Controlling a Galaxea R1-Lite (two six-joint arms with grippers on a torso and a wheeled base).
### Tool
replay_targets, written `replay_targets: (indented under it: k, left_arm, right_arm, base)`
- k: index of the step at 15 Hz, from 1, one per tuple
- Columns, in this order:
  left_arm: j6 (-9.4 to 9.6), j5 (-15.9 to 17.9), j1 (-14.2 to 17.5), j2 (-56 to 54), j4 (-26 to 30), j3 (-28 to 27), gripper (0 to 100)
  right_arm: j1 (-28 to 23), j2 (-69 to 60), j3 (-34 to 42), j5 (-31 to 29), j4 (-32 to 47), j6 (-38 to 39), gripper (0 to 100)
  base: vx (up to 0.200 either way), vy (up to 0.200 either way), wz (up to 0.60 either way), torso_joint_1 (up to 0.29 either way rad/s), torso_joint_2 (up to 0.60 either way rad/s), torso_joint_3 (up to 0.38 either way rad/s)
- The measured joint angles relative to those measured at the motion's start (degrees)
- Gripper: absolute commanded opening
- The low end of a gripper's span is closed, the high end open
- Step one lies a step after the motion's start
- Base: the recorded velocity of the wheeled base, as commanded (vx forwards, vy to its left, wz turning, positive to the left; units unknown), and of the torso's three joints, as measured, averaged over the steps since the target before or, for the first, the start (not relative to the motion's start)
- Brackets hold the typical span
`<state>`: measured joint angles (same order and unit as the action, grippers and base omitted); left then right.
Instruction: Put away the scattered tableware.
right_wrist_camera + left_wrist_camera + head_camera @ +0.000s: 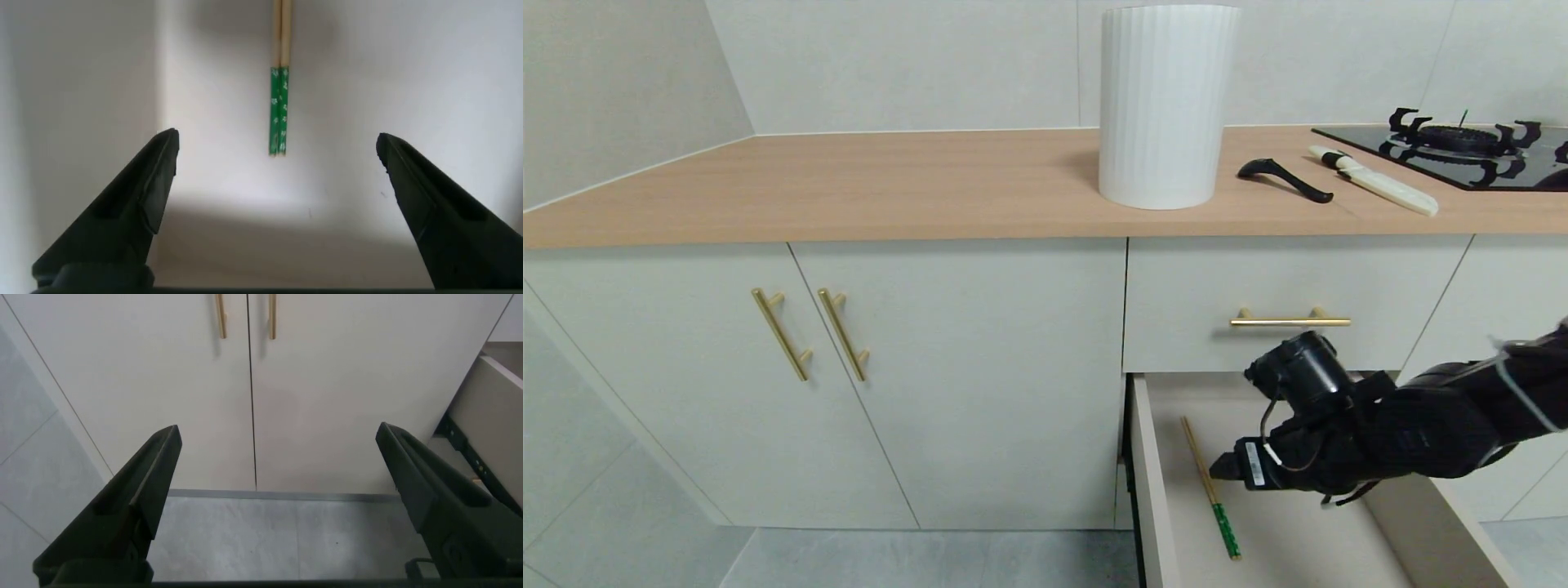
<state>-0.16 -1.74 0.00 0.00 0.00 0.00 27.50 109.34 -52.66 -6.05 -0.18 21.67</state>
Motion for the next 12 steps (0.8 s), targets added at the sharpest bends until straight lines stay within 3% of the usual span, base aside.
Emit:
replay_targets:
  k: [2, 6, 12]
  left_arm:
    - [0.0, 0.0, 0.0, 0.0, 0.0, 0.0, 100]
    - [0.0, 0.0, 0.0, 0.0, 0.0, 0.0, 100]
    - [0.0, 0.0, 0.0, 0.0, 0.0, 0.0, 100]
  right_arm:
    - [-0.1, -7.8, 0.4, -0.5, 1.5, -1.0, 100]
    - [-1.5, -18.8, 1.6, -8.5, 2.2, -5.6, 100]
    - [-2.9, -24.2, 2.0, -9.9, 2.1, -9.3, 100]
  base:
    - [0.0, 0.0, 0.0, 0.0, 0.0, 0.0]
    - [0.0, 0.0, 0.0, 0.0, 0.0, 0.0]
    - [0.0, 0.0, 0.0, 0.0, 0.0, 0.0]
